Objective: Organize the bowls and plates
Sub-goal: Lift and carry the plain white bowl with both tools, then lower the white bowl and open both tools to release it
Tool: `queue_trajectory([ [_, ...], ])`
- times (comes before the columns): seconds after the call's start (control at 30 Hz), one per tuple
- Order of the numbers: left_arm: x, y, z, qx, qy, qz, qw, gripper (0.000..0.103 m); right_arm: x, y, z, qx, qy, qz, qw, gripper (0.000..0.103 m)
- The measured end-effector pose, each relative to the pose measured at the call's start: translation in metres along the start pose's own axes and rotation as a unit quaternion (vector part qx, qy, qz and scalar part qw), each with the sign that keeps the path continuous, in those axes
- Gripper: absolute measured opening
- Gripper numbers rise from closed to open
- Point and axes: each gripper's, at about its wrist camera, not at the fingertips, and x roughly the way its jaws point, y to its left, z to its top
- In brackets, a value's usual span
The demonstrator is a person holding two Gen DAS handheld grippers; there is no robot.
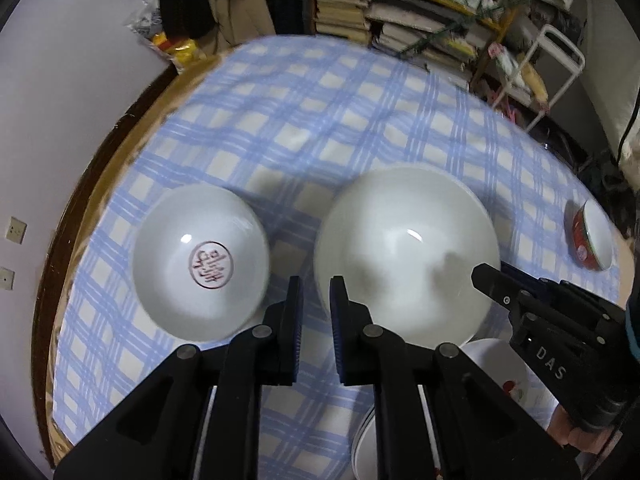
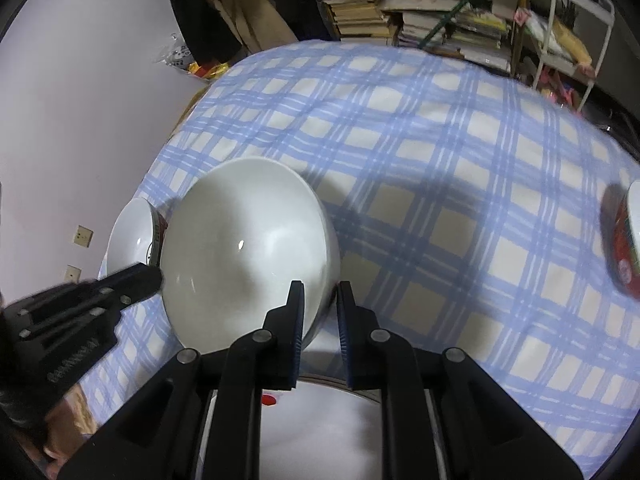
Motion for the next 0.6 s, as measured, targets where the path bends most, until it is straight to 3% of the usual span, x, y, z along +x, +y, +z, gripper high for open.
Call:
queue_trajectory([
  [0.17,-0.017,0.015,-0.002,-0.033,-0.01,0.012,0.9993,0.017,-0.018,0.004,0.01,0.003,-0.021,0.005,1.0,0.021],
  [0.23,-0.023,0.022,-0.005,-0.037,-0.022,0.027,0.9987,0.018,-0.026,0.009,0.014,0.0,-0.031,0.013,0.999,0.03],
  [0.33,-0.03,0.035,-0.011,-0.053,-0.047,0.06,0.9957,0.018,-0.036,0.022,0.018,-0.024,-0.042,0.021,0.999,0.034],
  [0.5,-0.028,0.059,-0.017,-0.054,-0.046,0.084,0.9939,0.02,-0.039,0.055,0.024,-0.074,-0.046,0.028,0.996,0.036],
  [0.6,-0.023,0.076,-0.02,-0.064,-0.042,0.092,0.9928,0.027,-0.039,0.076,0.027,-0.102,-0.055,0.027,0.993,0.057],
])
